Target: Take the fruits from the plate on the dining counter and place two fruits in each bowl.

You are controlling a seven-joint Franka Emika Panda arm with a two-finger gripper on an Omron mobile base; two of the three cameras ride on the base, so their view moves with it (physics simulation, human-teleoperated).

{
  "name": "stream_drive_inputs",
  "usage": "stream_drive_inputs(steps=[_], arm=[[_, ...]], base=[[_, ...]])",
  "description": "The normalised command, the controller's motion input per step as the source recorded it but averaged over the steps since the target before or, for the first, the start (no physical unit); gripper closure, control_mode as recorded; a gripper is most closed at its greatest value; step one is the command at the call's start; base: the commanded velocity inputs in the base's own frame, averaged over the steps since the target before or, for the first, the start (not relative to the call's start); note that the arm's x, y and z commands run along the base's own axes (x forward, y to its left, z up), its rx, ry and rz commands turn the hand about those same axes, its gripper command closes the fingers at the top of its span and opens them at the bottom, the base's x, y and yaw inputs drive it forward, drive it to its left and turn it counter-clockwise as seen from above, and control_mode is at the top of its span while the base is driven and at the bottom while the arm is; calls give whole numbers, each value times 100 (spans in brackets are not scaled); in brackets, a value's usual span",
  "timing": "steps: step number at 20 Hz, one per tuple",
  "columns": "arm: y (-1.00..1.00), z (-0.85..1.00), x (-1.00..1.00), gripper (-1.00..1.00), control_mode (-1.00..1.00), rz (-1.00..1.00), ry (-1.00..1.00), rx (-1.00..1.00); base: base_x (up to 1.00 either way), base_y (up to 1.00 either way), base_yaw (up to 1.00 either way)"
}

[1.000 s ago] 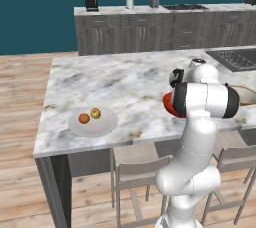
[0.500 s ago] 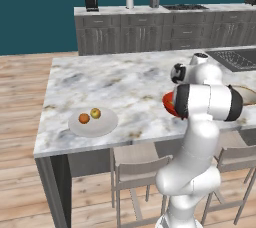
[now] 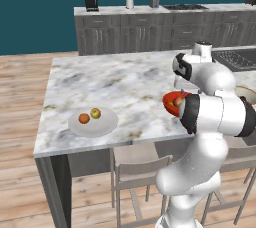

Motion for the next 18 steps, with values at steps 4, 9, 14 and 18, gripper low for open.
stream_drive_inputs(steps=[4, 9, 14, 18], arm=[[81, 24, -58, -100, -100, -12, 7, 0], [99, 14, -40, -100, -100, -4, 1, 0], [89, 9, -44, -100, -100, 0, 0, 2], [96, 11, -22, -100, -100, 0, 0, 3]], base=[[0, 0, 0], [0, 0, 0], [0, 0, 0], [0, 0, 0]])
